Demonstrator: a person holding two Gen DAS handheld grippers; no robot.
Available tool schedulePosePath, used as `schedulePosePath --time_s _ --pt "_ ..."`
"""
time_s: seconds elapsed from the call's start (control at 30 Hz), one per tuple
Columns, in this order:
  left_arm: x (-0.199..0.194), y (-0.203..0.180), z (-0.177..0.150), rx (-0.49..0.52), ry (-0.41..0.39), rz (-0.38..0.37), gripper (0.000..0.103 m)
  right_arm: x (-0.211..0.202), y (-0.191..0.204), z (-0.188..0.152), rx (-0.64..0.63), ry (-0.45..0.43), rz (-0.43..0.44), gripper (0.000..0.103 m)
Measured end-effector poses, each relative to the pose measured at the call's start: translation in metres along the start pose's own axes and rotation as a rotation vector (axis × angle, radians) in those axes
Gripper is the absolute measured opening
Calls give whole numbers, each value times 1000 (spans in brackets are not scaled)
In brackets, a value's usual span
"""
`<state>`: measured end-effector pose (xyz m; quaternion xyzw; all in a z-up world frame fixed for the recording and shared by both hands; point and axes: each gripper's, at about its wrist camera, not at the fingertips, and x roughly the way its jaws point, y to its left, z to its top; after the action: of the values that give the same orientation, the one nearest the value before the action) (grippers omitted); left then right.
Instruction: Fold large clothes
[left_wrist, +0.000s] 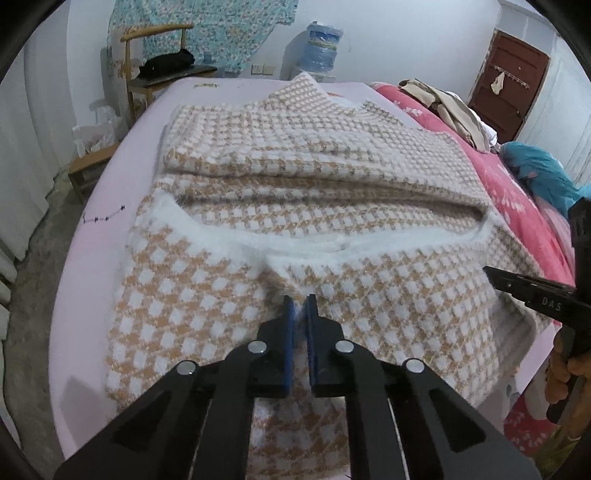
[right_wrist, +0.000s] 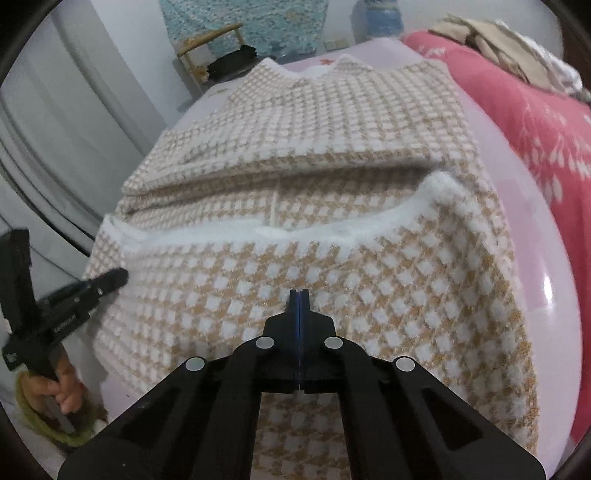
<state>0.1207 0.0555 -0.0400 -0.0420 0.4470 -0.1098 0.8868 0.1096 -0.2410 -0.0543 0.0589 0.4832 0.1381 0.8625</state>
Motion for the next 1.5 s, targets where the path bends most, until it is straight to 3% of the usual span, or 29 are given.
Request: schedulePosePath --time_s 0.3,0.47,0.53,0.6,0.63,0.8,0.9,1.03,1.13,1.23,1.4,1.5 --pt "-13 -3 17 26 -76 14 4 -27 -1 20 -6 -133 -42 0" --pt "6 -4 13 40 -51 33 4 -15 -6 26 21 -116 -50 0" --pt "11 -3 9 39 -41 35 4 -18 -12 25 50 -121 -21 5" --pt "11 -4 8 48 -47 42 4 -24 -18 22 65 -123 2 25" --pt "11 -5 8 53 -47 47 4 -29 -21 19 64 -120 20 28" --pt "12 -5 9 45 -48 46 4 -32 13 6 -104 -50 140 29" --pt "13 -5 8 38 -51 47 4 -15 37 0 -193 4 112 29" --pt "14 -3 10 29 -49 41 6 12 26 6 -116 33 119 30" --pt "4 4 13 18 -53 -6 10 4 16 9 -58 31 145 31" --pt "-13 13 16 23 -103 3 23 -16 8 10 -78 -25 69 44" --pt "-31 40 26 -16 -173 97 38 -49 -34 22 -19 -132 -97 44" --pt "-21 55 33 -33 -140 169 45 -51 -56 29 20 -144 -160 44"
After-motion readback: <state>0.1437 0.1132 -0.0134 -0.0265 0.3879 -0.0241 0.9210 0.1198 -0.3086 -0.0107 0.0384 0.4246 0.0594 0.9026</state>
